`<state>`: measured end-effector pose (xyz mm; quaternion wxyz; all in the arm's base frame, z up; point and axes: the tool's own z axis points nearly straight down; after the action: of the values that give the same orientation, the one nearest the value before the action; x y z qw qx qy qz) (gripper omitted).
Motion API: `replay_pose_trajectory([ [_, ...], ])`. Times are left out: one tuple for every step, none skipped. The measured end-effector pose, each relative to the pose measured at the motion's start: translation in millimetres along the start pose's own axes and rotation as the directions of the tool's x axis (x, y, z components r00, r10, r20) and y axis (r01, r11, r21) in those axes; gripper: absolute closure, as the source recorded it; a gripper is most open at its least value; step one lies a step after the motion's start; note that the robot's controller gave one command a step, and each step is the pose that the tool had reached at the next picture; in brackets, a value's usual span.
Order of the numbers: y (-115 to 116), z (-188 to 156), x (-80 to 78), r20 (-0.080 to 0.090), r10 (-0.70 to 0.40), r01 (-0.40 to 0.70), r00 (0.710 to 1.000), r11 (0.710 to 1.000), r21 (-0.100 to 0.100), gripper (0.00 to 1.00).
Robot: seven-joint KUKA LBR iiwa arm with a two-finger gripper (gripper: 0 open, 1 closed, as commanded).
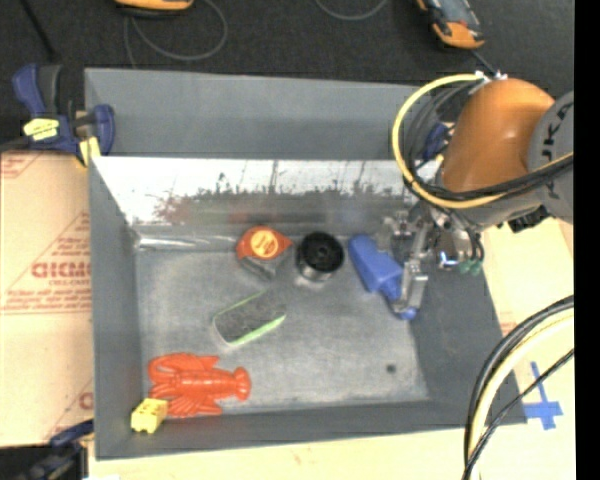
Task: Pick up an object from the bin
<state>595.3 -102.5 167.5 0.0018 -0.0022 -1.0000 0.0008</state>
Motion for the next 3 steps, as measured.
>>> replay_pose_trajectory([
  [0, -5, -1.6, 0.008, -0.002, 0.002, 1.000, 1.000, 0.001, 0.00],
  [12, 28, -9.7, 0.016, 0.055, -0.055, 0.998, 0.999, -0.001, 0.00],
  [18, 57, -20.9, 0.003, 0.027, -0.027, 1.000, 1.000, -0.001, 0.00],
])
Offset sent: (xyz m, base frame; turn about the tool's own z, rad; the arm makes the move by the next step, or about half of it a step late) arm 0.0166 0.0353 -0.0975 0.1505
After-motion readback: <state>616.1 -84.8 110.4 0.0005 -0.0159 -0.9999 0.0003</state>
